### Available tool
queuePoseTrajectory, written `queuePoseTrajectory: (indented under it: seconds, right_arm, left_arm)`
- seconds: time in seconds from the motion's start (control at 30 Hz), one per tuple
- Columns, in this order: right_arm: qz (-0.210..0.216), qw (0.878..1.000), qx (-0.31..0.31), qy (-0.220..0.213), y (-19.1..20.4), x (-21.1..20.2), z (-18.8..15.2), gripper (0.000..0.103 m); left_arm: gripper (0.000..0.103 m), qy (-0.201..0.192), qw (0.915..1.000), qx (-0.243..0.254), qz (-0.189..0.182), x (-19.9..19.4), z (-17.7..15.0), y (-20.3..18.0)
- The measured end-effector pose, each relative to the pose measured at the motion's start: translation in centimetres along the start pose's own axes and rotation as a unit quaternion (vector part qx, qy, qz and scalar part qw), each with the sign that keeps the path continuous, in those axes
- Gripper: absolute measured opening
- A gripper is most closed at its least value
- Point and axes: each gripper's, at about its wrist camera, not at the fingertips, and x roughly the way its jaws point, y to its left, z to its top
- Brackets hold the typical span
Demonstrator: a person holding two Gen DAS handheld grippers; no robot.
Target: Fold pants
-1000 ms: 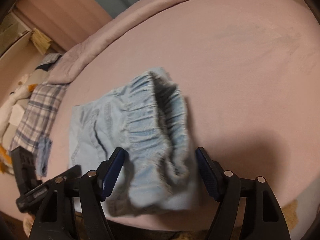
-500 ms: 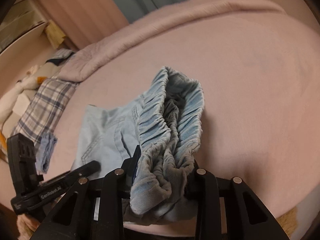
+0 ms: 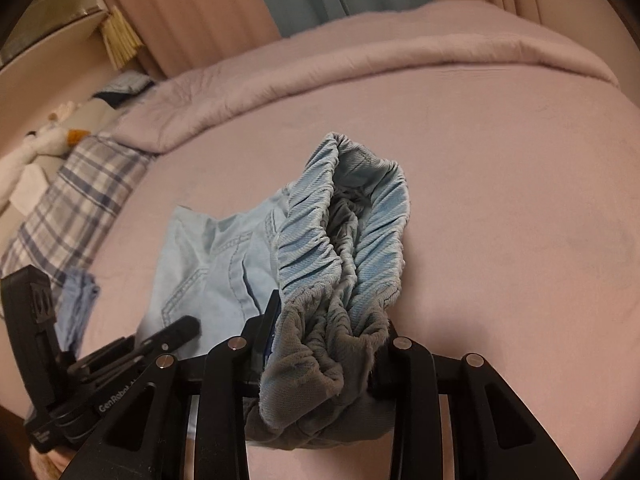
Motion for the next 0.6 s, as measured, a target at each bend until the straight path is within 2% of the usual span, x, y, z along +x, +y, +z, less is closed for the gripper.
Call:
queuePoseTrajectory:
  seconds: [0.07, 0.17, 0.27, 0.33, 0.43, 0.5, 0.57, 0.6]
  right_arm:
    - [-0.005, 1.0, 0.006, 0.017, -0.3, 1.4, -0.4, 0.035]
    - [-0.03, 0.999, 0.015, 0.037, -1.2, 3.1, -1.7, 0.039]
    - [-0.024, 0.999, 0.024, 0.039, -1.9, 3.1, -2.3, 0.041]
    - [-0.02, 0.999, 0.031, 0.039, -2.2, 2.7, -2.5, 0.045]
    - [-0.033, 0.998, 0.03, 0.037, -2.3, 2.0, -2.8, 0.053]
    - [-0.043, 0.998, 0.03, 0.034, -2.2, 1.3, -3.0, 0.055]
    - [-0.049, 0.998, 0.029, 0.026, -2.2, 0.6, -2.8, 0.058]
    - [-0.052, 0.998, 0.027, 0.019, -2.2, 0.0, -2.7, 0.066]
  left_arm:
    - [0.022, 0.013, 0.9999, -0.007, 0.006, 1.2, -0.4, 0.5]
    - [0.026, 0.003, 0.9999, -0.003, 0.012, 1.1, -0.9, 0.4]
    - [0.03, -0.002, 0.9996, 0.007, 0.028, 0.9, -0.9, -0.1]
    - [0.037, 0.0, 0.9992, 0.011, 0.037, 0.7, -1.0, -0.4]
    - [0.052, -0.007, 0.9986, 0.019, 0.049, 0.0, -0.8, -0.5]
    - [0.068, -0.025, 0.9982, 0.023, 0.049, -1.4, -1.0, -0.6]
    - [0.077, -0.046, 0.9974, 0.026, 0.048, -2.8, -0.9, -1.0]
    - [0.083, -0.059, 0.9968, 0.026, 0.048, -3.9, -0.9, -1.3]
